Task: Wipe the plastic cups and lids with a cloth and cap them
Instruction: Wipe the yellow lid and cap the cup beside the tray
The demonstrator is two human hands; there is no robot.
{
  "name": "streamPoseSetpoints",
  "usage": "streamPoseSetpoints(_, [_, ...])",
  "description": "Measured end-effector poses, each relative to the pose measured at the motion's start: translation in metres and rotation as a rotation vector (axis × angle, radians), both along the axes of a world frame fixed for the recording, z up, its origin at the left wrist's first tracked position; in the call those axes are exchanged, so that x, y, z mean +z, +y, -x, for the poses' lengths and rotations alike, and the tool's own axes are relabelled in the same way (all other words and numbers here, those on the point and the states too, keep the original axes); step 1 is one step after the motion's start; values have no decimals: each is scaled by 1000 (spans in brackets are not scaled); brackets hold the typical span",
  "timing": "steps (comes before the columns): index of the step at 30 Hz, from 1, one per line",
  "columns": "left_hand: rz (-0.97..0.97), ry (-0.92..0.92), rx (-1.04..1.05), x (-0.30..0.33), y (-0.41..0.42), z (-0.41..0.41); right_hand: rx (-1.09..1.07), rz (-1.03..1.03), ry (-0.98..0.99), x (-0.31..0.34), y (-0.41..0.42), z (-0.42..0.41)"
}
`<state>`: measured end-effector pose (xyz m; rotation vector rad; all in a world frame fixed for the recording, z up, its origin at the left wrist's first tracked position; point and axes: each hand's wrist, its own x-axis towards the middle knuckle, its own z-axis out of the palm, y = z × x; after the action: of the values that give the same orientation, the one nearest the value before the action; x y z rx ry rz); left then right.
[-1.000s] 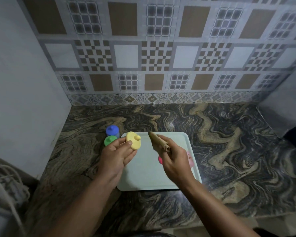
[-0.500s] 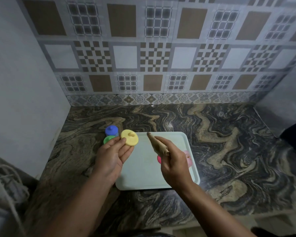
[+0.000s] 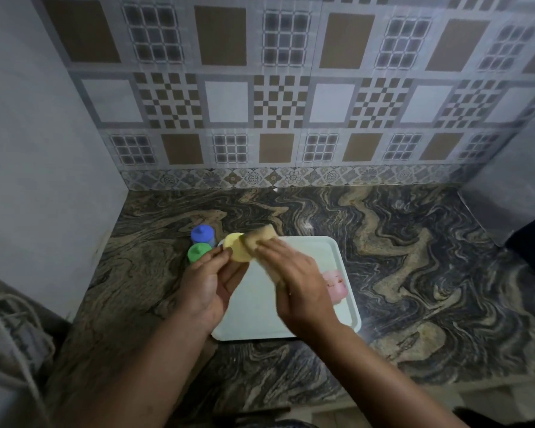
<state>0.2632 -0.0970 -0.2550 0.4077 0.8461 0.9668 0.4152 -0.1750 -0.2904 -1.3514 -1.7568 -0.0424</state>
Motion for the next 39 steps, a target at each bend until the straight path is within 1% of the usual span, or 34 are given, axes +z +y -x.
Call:
streamPoseSetpoints(1, [1,-5,-4,0,-3,-4,46,-20,-108,-8,-1,5])
streamPoseSetpoints(2, [7,-19,-2,0,-5,-6,44,-15,-124,-22,1,5])
streamPoseSetpoints(3, [24,-41,7,1,-6,-6,5,40,-43,-33,3,1])
streamPoseSetpoints(4, [41,-68,24,1,-6,-4,-80,153,130,-37,5,-4])
streamPoseSetpoints(6, [44,-101,44,2,-2,3,-246,463,631,-35,18,-14])
streamPoseSetpoints(7, [41,-102,51,2,-1,6,-252,501,818,-35,23,-20])
streamPoseSetpoints(8, [43,-98,65,1,0,7,-229,465,889,-32,24,-20])
streamPoseSetpoints(9, [52,-89,82,-1,0,7,-190,394,881,-27,20,-14])
streamPoseSetpoints(10, [58,-79,91,-2,-1,5,-124,316,825,-21,16,-5])
streamPoseSetpoints(11, [60,-70,82,-2,-5,1,-67,252,725,-19,10,5])
streamPoseSetpoints(13, [47,-47,23,-2,-14,-8,3,139,437,-22,3,21])
streamPoseSetpoints(14, [34,-46,-14,-1,-18,-11,16,109,357,-26,5,25])
streamPoseSetpoints(15, [22,-55,-55,1,-22,-12,17,116,388,-25,9,25])
streamPoseSetpoints(16, [11,-68,-92,2,-26,-10,19,163,536,-21,13,21])
streamPoseSetpoints(17, [1,-78,-129,4,-28,-8,-1,283,781,-8,17,17])
streamPoseSetpoints(19, [-17,-83,-193,5,-29,-2,-25,613,1408,10,29,3])
streamPoseSetpoints(20, [-19,-76,-188,5,-29,-2,-12,685,1687,13,33,-6])
streamPoseSetpoints(21, [-19,-58,-156,4,-28,-1,-39,679,1839,14,33,-14])
streamPoseSetpoints(22, [-27,-23,-110,2,-24,1,-63,646,1903,19,32,-17])
streamPoseSetpoints(23, [-40,33,-70,0,-20,3,-86,601,1922,24,30,-16])
streamPoseSetpoints(24, [-59,103,-38,-3,-15,5,-102,550,1910,28,28,-14])
streamPoseSetpoints(26, [-122,270,-17,-9,-9,8,-135,429,1720,29,23,-9])
streamPoseSetpoints(27, [-165,337,-27,-9,-9,7,-140,356,1533,29,19,-3])
streamPoseSetpoints(28, [-215,382,-43,-9,-11,5,-111,274,1296,28,14,4])
streamPoseSetpoints(30, [-320,424,-92,-4,-16,-2,50,195,827,12,9,12])
streamPoseSetpoints(31, [-376,435,-115,-2,-18,-4,125,200,640,2,7,15])
streamPoseSetpoints(32, [-440,459,-132,-2,-17,-5,154,210,496,-4,5,16])
streamPoseSetpoints(33, [-506,499,-143,-1,-16,-4,159,210,404,-8,3,14])
streamPoseSetpoints(35, [-635,577,-164,-1,-11,0,103,161,305,-9,2,10])
streamPoseSetpoints(37, [-757,604,-229,-1,-9,3,40,65,290,-10,4,8])
streamPoseSetpoints(38, [-814,607,-269,0,-9,3,28,50,353,-9,7,9])
streamPoseSetpoints(39, [-859,606,-306,0,-9,3,24,82,475,-9,11,11])
